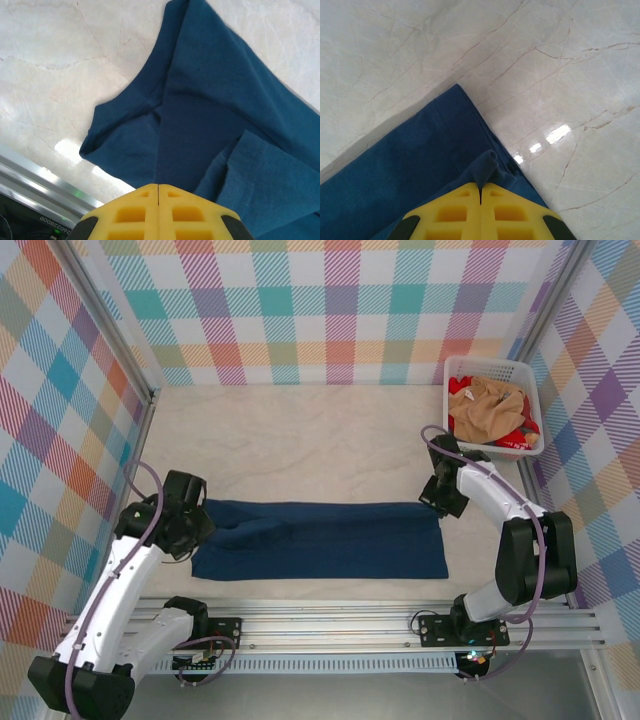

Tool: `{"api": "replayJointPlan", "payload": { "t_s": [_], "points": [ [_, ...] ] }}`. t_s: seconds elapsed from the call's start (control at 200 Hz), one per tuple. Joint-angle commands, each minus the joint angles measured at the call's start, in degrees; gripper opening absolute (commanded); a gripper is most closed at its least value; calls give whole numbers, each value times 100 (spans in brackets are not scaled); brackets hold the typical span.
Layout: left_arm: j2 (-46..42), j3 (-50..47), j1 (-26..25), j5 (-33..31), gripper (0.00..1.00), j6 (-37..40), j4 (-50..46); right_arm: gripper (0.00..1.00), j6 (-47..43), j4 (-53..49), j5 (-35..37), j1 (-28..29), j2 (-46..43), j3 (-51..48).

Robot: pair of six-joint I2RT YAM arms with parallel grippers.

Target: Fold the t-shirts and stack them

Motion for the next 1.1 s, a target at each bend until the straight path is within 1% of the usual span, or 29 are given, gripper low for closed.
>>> {"api": "replayJointPlan", "payload": {
  "t_s": [0.0,0.08,0.225,0.32,0.63,0.74,0.75,0.785,0.8,0.85,0.9,0.93,0.97,1.025,1.095],
  "points": [
    [-71,-316,-52,207,0,-233,-183,0,154,-235,74,-15,70,-96],
    [-92,-576,-69,329,0,-339,-121,0,227,-236,24,-17,117,-170],
    [-217,-770,-79,227,0,-448,-104,0,241,-227,12,-16,162,-229],
    [-108,-855,-79,251,0,-440,-86,0,252,-270,-35,-15,233,-229],
    [12,-948,-96,146,0,-421,-46,0,291,-322,-22,-15,199,-318],
    [10,-910,-96,-9,0,-499,-163,0,424,-445,99,-15,93,-366],
    [10,-906,-96,-23,0,-518,-171,1,437,-446,110,-13,69,-382],
    [-10,-916,-97,12,0,-539,-149,12,474,-439,126,-14,1,-425],
    [-17,-928,-96,49,2,-538,-119,17,502,-449,157,-15,-27,-438],
    [-33,-910,-96,139,13,-590,-72,33,631,-533,284,-15,-145,-473],
    [-85,-863,-101,164,30,-738,-105,42,774,-616,463,-10,-299,-501],
    [-123,-800,-96,150,37,-812,-142,44,835,-639,565,-15,-414,-510],
    [-192,-682,-101,91,41,-887,-179,45,899,-670,694,-15,-564,-502],
    [-257,-499,-97,-9,43,-948,-150,45,916,-600,790,-18,-745,-497],
    [-130,-210,-99,-85,42,-957,-53,44,800,-349,730,-7,-833,-464]
  ]
}}
